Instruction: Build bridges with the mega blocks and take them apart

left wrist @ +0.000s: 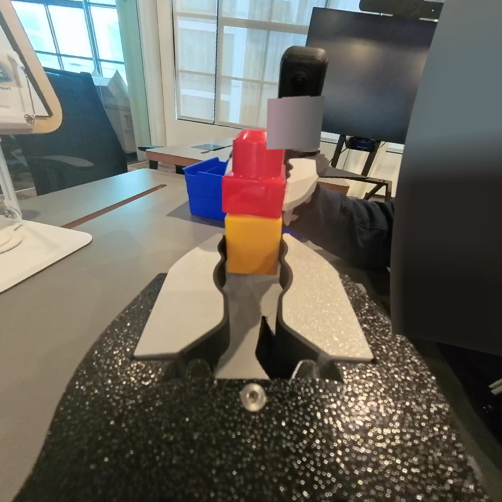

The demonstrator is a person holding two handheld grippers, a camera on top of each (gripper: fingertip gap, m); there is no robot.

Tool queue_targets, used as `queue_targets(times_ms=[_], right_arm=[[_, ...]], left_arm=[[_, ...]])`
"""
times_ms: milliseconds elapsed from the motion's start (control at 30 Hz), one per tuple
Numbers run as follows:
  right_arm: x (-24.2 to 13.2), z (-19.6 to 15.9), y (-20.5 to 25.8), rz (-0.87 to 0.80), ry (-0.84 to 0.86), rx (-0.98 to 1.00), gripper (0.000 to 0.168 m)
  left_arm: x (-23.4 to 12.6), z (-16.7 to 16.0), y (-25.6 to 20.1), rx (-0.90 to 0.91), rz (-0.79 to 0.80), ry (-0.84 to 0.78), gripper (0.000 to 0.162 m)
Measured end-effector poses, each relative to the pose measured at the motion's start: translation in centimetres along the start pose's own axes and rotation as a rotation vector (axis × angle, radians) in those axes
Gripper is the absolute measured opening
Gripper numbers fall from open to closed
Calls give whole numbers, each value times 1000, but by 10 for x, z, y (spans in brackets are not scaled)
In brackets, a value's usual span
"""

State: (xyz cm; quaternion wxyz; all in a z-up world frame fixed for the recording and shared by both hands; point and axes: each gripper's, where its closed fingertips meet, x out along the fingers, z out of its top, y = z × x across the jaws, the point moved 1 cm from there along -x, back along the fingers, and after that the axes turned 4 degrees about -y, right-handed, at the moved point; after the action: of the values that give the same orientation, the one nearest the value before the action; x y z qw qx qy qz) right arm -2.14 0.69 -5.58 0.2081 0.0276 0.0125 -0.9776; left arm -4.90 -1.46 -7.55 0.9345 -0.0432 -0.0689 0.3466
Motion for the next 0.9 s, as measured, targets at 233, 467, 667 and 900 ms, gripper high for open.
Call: queue_targets(times_ms=[233, 467, 667, 900], right_arm=[[6, 4, 3, 11, 30, -50, 39], [6, 6, 8, 78, 23, -38, 37], [4, 10, 5, 22, 60, -56, 58], [7, -5, 10, 0, 334, -170, 57]], left_arm=[[0, -3, -2, 7, -11, 25, 35], [1, -7, -7, 10, -46, 45, 35], [1, -11, -4, 30, -20, 77, 35], [6, -28, -3, 128, 29, 219, 35]])
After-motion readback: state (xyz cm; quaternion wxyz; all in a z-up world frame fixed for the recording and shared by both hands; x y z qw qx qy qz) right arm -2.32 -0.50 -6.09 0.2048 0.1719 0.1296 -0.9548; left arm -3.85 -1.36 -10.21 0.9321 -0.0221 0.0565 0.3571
